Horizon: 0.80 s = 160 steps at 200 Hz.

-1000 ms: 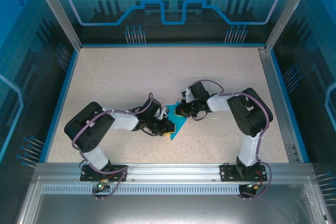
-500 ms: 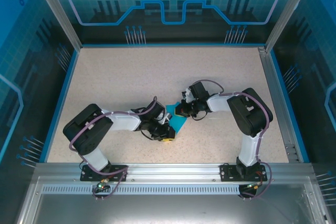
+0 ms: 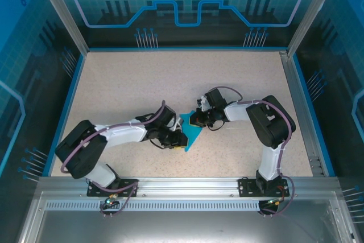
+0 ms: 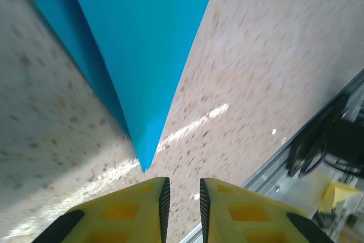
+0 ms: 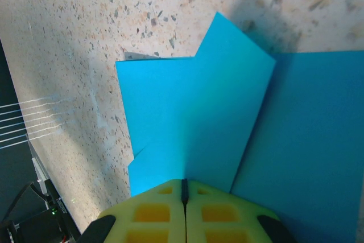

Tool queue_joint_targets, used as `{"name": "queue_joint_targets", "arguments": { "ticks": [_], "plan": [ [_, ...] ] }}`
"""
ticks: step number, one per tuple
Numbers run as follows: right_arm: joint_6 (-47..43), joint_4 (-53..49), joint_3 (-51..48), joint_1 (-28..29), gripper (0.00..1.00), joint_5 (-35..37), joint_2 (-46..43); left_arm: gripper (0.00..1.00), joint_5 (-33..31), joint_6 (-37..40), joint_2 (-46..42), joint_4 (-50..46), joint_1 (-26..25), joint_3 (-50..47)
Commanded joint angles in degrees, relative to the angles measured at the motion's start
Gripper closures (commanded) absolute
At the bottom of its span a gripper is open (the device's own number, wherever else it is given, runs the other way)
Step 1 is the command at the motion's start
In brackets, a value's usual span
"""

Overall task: Fold a paper plane with a square sheet of paper (pick it up from the middle)
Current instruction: Fourth fold the wing at the center of the table.

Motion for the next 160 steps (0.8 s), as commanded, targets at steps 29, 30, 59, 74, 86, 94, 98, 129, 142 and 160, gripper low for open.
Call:
{"name": "queue_joint_targets", "arguments": {
  "ticks": [29,30,59,74,86,94,98,129,142,160],
  "plan": [
    [0.29,-3.79,-1.89,0.17,0.95,6.97,2.58,0.75,-4.85,-7.38,-1.55,7.34,6.47,2.22],
    [0.33,-3.76,-1.89,0.17,0.95,6.93,2.56,0.75,-4.76,-7.43,-1.33,7.46,6.46,2.37],
    [0.72,-3.14,-1.75,0.24,0.94,6.39,2.99,0.76,-0.04,-10.57,5.46,12.46,6.02,4.93],
    [0.86,-2.98,-1.67,0.21,0.94,6.29,3.01,0.76,0.91,-12.15,7.94,14.96,5.5,4.39],
    [1.0,-2.9,-1.71,0.29,0.94,6.28,2.99,0.77,1.12,-12.63,9.81,14.89,4.78,4.79],
    [1.16,-2.84,-1.71,0.26,0.94,6.12,3.01,0.77,0.78,-12.41,10.91,14.1,4.2,5.21],
    [1.23,-2.69,-1.71,0.33,0.94,6.1,3.0,0.78,0.39,-12.22,11.41,13.12,3.84,5.49],
    [1.6,-2.44,-1.45,0.33,0.94,5.65,2.69,0.82,-1.29,-11.74,14.86,9.13,2.03,6.0],
    [1.61,-2.45,-1.14,0.21,0.94,5.1,2.15,0.84,-3.77,-11.68,15.12,6.65,1.75,5.52],
    [1.44,-2.48,-0.6,0.01,0.94,4.28,0.48,0.86,-6.8,-10.92,14.74,3.92,1.78,4.45]
  ]
}}
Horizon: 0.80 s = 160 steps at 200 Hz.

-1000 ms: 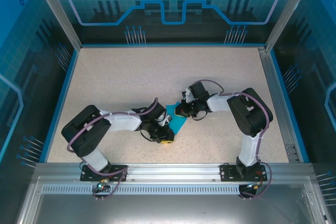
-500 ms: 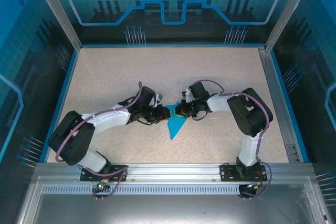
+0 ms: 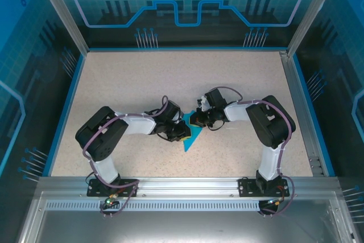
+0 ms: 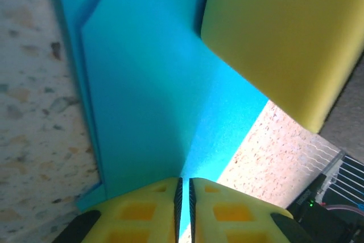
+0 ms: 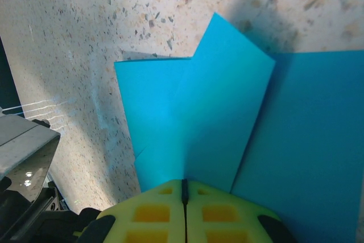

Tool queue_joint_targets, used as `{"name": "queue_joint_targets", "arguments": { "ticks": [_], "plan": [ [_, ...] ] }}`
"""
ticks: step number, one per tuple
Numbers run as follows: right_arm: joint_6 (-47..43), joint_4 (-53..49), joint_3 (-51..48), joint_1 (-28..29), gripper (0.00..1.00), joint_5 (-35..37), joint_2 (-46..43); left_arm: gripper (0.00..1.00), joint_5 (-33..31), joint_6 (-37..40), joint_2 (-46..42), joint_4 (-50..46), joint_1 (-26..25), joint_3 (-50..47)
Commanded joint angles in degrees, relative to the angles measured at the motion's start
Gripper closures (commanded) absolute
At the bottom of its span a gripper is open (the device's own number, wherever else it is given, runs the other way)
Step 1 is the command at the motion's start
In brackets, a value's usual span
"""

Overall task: Fold a paper plane with a square sheet of paper (pick it up from the middle)
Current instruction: Fourth fold the wing at the center of the table.

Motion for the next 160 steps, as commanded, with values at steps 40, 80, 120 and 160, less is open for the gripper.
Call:
{"name": "queue_joint_targets", "arguments": {
  "ticks": [40,80,120,160],
  "plan": [
    [-1.33,-4.24,0.6,0.38,0.95,2.47,-4.98,0.9,-5.1,1.59,0.79,-6.27,-0.31,-1.46],
    [-2.12,-5.24,0.64,2.62,0.98,1.93,-6.43,0.92,-4.8,1.94,2.39,-4.75,-0.35,-1.78],
    [-1.35,-4.62,0.35,3.76,0.98,3.98,-3.15,0.93,-5.02,2.2,1.97,-4.55,-0.49,-2.1],
    [-0.96,-3.83,0.7,3.26,0.98,5.85,0.71,0.94,-5.86,2.72,1.78,-5.23,-0.58,-2.87]
  ]
}}
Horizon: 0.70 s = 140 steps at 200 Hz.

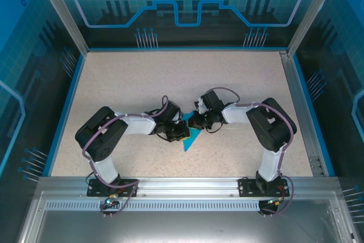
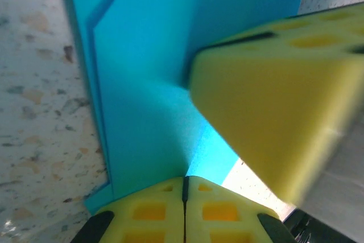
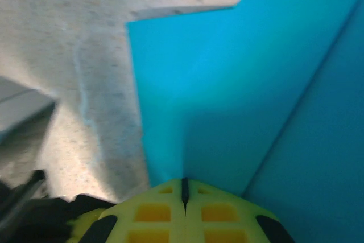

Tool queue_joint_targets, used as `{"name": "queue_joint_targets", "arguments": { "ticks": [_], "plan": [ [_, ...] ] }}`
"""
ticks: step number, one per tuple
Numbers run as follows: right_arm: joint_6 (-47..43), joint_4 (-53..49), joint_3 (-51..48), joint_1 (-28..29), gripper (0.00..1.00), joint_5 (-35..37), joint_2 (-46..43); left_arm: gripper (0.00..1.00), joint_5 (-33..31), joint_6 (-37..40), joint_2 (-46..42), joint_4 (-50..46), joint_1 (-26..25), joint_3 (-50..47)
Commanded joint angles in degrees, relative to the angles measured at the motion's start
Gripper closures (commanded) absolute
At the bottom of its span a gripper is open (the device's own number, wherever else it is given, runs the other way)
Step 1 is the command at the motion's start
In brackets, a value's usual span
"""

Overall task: Fold a paper plane with a square sheet of paper (pick it up from the middle)
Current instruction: Fourth fold the wing at the center of the table.

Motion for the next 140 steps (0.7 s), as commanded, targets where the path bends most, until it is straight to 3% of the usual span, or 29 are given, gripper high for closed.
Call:
{"name": "queue_joint_targets", "arguments": {
  "ticks": [1,140],
  "plan": [
    [-0.1,-0.78,0.63,-0.11,0.98,2.68,2.39,0.94,-4.75,1.51,1.79,-4.98,-0.36,-2.72],
    [-0.5,-2.84,9.05,-8.97,0.96,4.91,7.92,0.95,-6.28,3.41,3.43,-6.27,-0.45,-4.01]
  ]
}}
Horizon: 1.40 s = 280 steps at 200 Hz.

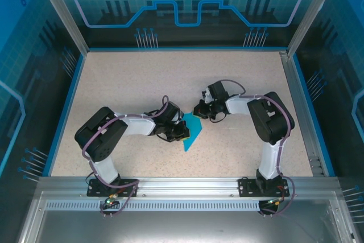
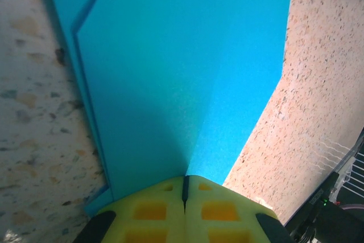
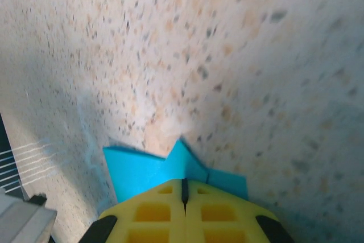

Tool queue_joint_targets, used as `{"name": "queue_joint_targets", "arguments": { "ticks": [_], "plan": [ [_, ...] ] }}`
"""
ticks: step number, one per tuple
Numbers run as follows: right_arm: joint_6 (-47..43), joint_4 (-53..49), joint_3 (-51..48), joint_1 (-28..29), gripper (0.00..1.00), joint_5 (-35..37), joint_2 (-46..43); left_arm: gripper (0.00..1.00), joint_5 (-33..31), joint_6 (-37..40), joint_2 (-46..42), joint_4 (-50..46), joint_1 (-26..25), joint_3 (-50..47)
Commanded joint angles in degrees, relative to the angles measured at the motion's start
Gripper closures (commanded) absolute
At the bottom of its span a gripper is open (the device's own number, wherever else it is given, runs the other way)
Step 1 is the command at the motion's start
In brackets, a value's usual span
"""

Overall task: Fold a paper plane with a square sheet of paper (pick it up from the middle)
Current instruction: Fourth fold the wing at the center of the table.

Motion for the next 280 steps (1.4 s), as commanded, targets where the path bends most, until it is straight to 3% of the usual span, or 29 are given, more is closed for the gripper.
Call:
{"name": "queue_joint_targets", "arguments": {
  "ticks": [1,116,170,222,280],
  "plan": [
    [-1.01,-1.54,2.12,-1.58,0.96,3.66,3.41,0.95,-6.12,1.5,3.71,-7.78,-0.43,-3.0],
    [-1.0,-4.64,6.72,-4.37,0.95,2.69,4.55,0.95,-7.41,4.15,3.68,-10.67,-0.43,-3.52],
    [-2.7,-6.64,3.75,-4.11,0.93,1.12,-6.62,0.95,-6.54,12.08,1.15,-14.96,-0.43,-3.71],
    [-3.32,-7.59,-3.63,1.26,0.93,1.52,-15.47,0.94,-4.4,15.48,-3.44,-15.5,-0.42,-5.53],
    [0.37,-2.55,-3.65,7.87,0.94,0.86,-9.45,0.94,-3.84,15.53,-3.54,-14.57,-0.43,-4.6]
  ]
}}
